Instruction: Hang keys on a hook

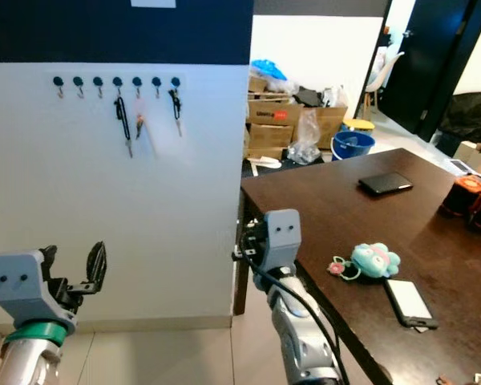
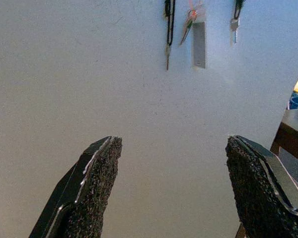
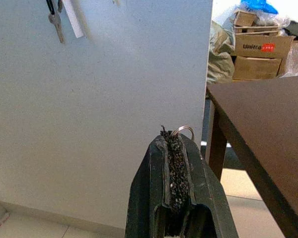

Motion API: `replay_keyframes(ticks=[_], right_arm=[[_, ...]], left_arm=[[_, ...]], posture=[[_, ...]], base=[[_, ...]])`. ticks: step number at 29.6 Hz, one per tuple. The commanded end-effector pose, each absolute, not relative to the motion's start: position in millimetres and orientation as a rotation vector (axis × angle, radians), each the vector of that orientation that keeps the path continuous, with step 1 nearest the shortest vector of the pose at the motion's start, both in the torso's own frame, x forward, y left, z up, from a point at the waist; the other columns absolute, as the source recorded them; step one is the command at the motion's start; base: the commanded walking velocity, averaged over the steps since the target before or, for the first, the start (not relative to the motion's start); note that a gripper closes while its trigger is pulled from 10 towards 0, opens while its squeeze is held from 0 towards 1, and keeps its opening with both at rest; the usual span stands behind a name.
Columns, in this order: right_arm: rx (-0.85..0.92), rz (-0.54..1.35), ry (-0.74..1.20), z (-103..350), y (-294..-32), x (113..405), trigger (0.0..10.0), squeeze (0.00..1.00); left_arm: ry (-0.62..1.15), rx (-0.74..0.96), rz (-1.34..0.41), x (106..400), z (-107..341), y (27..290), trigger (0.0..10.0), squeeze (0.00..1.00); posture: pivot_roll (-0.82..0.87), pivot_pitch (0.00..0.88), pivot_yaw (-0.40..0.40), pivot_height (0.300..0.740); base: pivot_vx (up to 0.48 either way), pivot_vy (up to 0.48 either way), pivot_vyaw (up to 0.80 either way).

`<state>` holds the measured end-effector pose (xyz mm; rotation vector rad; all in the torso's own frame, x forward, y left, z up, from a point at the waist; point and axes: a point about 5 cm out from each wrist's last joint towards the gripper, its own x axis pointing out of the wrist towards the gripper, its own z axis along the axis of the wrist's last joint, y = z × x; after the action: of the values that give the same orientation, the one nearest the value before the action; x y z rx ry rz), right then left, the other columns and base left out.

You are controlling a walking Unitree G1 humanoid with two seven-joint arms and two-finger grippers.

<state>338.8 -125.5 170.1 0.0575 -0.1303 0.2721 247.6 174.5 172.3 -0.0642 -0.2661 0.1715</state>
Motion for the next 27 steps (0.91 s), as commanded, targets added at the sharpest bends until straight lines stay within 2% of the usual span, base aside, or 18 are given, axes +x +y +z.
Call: replay_keyframes(ticks=[1, 7, 27], right_arm=[[0.062, 0.272, -0.114, 165.6, -124.4, 338.0, 10.0, 0.0], [0.073, 0.271, -0.101, 164.4, -124.8, 338.6, 10.0, 0.0], [0.027, 0.294, -0.111, 164.3, -123.5, 338.7, 10.0, 0.0]], left_arm=[[-0.263, -0.051, 0.177, 247.5, 170.5, 176.2, 10.0, 0.0], [-0.274, -0.062, 0.177, 247.2, 171.4, 177.9, 10.0, 0.0], [-0.253, -0.022, 0.195, 247.6, 166.1, 183.6, 10.0, 0.0]], posture=[[-0.17, 0.0, 0.073, 0.74], [-0.17, 0.0, 0.077, 0.74], [-0.17, 0.0, 0.075, 0.74]], base=[[0.0, 0.0, 0.0], [0.135, 0.0, -0.69], [0.296, 0.0, 0.0]])
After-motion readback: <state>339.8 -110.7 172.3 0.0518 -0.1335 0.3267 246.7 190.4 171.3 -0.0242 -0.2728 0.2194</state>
